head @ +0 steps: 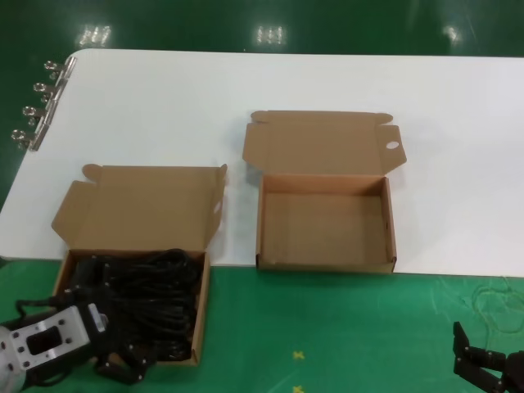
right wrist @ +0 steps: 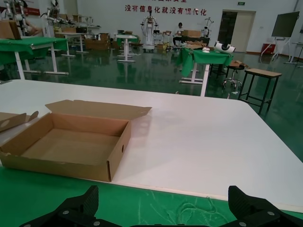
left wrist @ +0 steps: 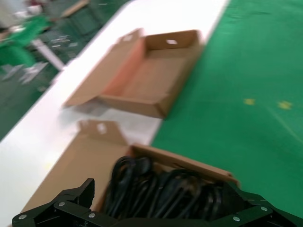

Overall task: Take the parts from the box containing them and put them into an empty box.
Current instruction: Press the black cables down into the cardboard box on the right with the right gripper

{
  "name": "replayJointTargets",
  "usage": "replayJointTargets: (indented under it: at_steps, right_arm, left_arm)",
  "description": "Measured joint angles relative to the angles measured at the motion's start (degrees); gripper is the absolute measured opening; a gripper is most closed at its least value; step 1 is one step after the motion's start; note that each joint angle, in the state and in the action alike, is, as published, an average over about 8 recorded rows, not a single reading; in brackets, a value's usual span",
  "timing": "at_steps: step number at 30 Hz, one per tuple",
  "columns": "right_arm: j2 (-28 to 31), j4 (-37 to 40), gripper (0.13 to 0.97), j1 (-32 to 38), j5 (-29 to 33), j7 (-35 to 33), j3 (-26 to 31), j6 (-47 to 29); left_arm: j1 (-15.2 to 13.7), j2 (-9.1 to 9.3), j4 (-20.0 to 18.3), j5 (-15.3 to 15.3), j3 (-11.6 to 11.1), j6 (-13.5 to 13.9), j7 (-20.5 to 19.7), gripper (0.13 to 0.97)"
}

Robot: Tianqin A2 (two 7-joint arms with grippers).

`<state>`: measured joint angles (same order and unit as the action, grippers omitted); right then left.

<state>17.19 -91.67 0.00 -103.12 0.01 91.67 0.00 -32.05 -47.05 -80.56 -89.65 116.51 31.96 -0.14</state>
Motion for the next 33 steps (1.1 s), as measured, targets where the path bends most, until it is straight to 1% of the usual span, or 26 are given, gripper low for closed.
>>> replayJointTargets:
  at_steps: [3, 6, 8, 11, 16, 21, 26, 29, 33]
  right_arm:
    - [0.0, 0.0, 0.954, 0.0, 0.0, 0.0, 0.0, 0.0]
    - [0.0, 0.0, 0.961, 0.0, 0.0, 0.0, 0.0, 0.0]
    - [0.0, 0.0, 0.966, 0.0, 0.0, 0.0, 0.0, 0.0]
    - [0.0, 0.0, 0.966, 0.0, 0.0, 0.0, 0.0, 0.0]
    - [0.0, 0.0, 0.966, 0.0, 0.0, 0.0, 0.0, 0.0]
    - [0.0, 0.0, 0.966, 0.0, 0.0, 0.0, 0.0, 0.0]
    - [0.0, 0.0, 0.966, 0.0, 0.0, 0.0, 0.0, 0.0]
    - [0.0, 0.0, 0.966, 0.0, 0.0, 0.0, 0.0, 0.0]
    - [0.0, 0.0, 0.966, 0.0, 0.0, 0.0, 0.0, 0.0]
  left_arm:
    - [-4.2, -0.10, 1.7, 1.8, 1.5, 6.1, 1.9, 0.966]
    - [-8.6, 0.56, 4.5, 4.3, 3.2, 11.4, 4.1, 0.966]
    - [-11.6, 1.44, 7.1, 6.4, 4.5, 14.3, 5.6, 0.966]
    - [-15.9, 3.16, 11.4, 9.5, 6.2, 17.4, 8.0, 0.966]
    - [-22.4, 6.60, 18.6, 14.0, 8.1, 20.4, 11.4, 0.966]
    - [-27.2, 9.89, 24.8, 16.5, 9.0, 22.1, 13.5, 0.966]
    - [-30.4, 12.25, 29.6, 18.1, 9.8, 23.7, 15.2, 0.961]
    - [-31.8, 13.15, 31.7, 19.2, 10.2, 24.5, 15.6, 0.955]
    - [-33.0, 13.83, 33.5, 20.7, 10.8, 25.7, 15.1, 0.948]
